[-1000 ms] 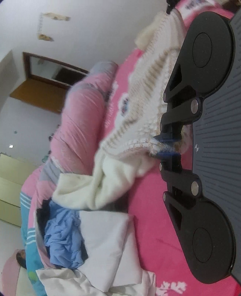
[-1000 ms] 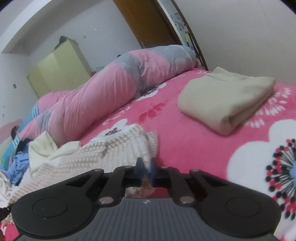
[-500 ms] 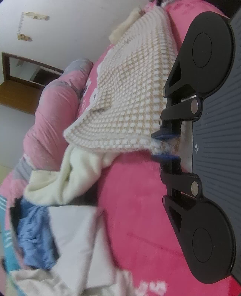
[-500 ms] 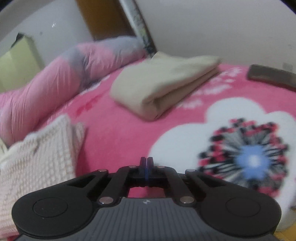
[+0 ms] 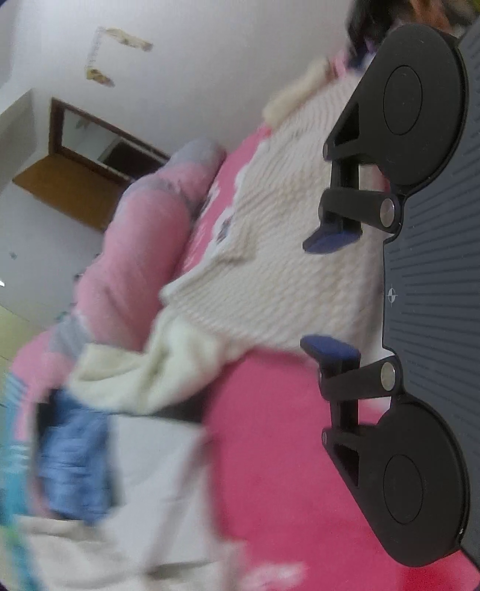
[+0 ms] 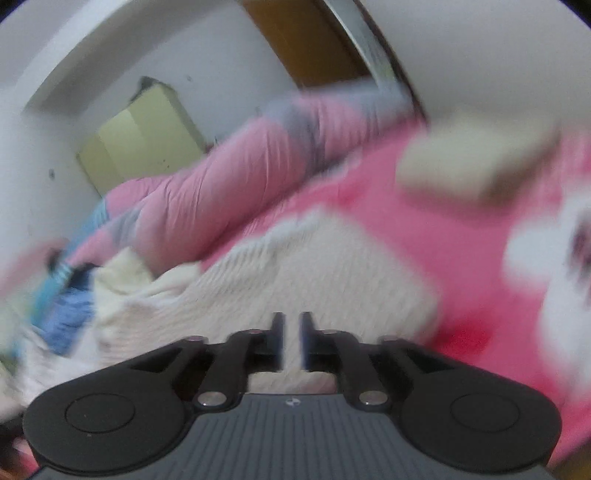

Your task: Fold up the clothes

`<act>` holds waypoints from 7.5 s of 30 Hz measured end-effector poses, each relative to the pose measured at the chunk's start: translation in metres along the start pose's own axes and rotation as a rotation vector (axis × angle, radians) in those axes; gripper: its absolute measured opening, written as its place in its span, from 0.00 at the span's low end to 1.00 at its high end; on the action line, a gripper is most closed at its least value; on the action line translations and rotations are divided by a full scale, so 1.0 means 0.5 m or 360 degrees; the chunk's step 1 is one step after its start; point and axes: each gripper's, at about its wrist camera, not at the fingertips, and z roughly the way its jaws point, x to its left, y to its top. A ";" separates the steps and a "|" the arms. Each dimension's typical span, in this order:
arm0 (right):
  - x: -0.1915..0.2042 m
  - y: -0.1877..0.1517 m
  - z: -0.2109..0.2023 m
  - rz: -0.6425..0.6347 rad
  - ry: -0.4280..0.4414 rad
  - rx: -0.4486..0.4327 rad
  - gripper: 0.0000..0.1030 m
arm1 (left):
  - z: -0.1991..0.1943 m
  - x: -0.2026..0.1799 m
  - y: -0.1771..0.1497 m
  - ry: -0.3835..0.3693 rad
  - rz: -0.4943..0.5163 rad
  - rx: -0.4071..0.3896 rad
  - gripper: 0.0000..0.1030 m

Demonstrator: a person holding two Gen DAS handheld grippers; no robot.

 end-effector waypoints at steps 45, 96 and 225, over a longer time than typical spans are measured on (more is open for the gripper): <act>-0.121 -0.041 0.074 0.0707 0.0294 0.0272 0.19 | -0.033 0.057 -0.168 -0.0227 -0.0501 0.0081 0.27; 0.445 -0.103 0.383 -0.2250 0.0396 0.0791 0.05 | 0.161 0.070 0.101 -0.0013 0.0170 0.0012 0.31; 0.049 0.251 0.281 -0.0730 0.0171 0.0038 0.05 | 0.343 -0.130 0.085 0.0217 0.0546 0.0111 0.27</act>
